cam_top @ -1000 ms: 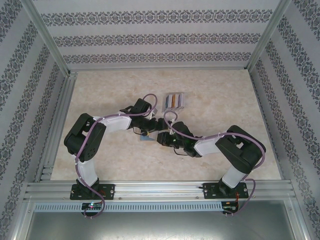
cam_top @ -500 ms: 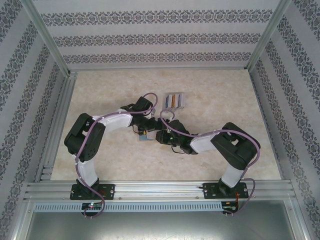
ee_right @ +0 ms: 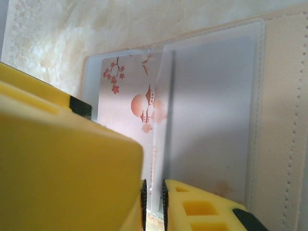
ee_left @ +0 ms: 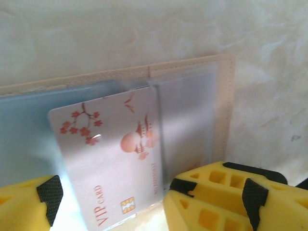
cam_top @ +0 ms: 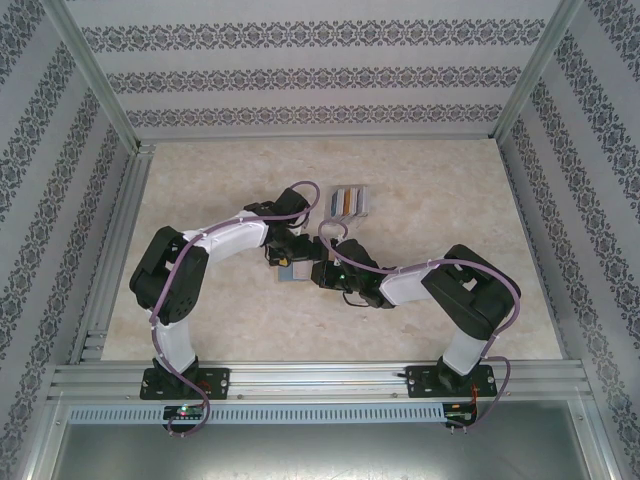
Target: Put the credit cards into the card holder
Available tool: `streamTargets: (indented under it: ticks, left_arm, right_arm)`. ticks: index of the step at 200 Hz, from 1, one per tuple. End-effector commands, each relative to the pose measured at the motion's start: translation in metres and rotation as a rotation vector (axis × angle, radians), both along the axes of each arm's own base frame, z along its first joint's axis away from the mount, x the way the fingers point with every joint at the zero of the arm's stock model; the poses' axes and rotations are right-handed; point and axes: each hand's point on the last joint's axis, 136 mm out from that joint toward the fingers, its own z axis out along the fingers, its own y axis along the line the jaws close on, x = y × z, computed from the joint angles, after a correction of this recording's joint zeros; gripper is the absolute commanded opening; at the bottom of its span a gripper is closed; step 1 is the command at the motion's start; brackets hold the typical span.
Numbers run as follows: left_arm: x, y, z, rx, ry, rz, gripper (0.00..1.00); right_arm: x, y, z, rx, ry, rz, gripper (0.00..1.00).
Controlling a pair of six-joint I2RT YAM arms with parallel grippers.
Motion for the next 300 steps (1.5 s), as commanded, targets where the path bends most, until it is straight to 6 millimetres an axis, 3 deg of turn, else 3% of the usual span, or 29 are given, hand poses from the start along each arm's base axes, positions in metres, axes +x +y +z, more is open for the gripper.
streamTargets:
  ticks: [1, 93, 135, 173, 218, 238, 300]
  left_arm:
    - [-0.011, 0.011, 0.001, 0.089, 0.015, -0.042, 0.96]
    - [-0.015, 0.025, 0.008, 0.010, -0.028, 0.033, 0.66]
    - [-0.014, 0.029, 0.013, 0.001, -0.056, 0.038, 0.55]
    - [-0.012, 0.036, 0.001, 0.028, -0.035, 0.048, 0.39]
    - [-0.010, 0.044, -0.009, 0.072, -0.025, 0.060, 0.31]
    - [-0.008, 0.039, -0.011, 0.049, -0.024, 0.051, 0.24]
    - [-0.004, 0.037, -0.023, 0.060, -0.008, 0.042, 0.22]
  right_arm:
    - [-0.009, -0.005, -0.009, -0.043, 0.034, 0.014, 0.20]
    - [-0.009, 0.004, 0.033, 0.004, -0.024, 0.060, 0.21]
    - [-0.010, -0.005, 0.050, -0.008, -0.053, 0.058, 0.21]
    - [-0.004, -0.023, 0.042, -0.044, -0.036, 0.028, 0.21]
    - [0.002, -0.038, 0.029, -0.068, 0.000, 0.006, 0.21]
    - [0.004, -0.038, 0.025, -0.070, 0.014, 0.013, 0.21]
    - [0.008, -0.035, 0.015, -0.068, 0.047, 0.028, 0.20]
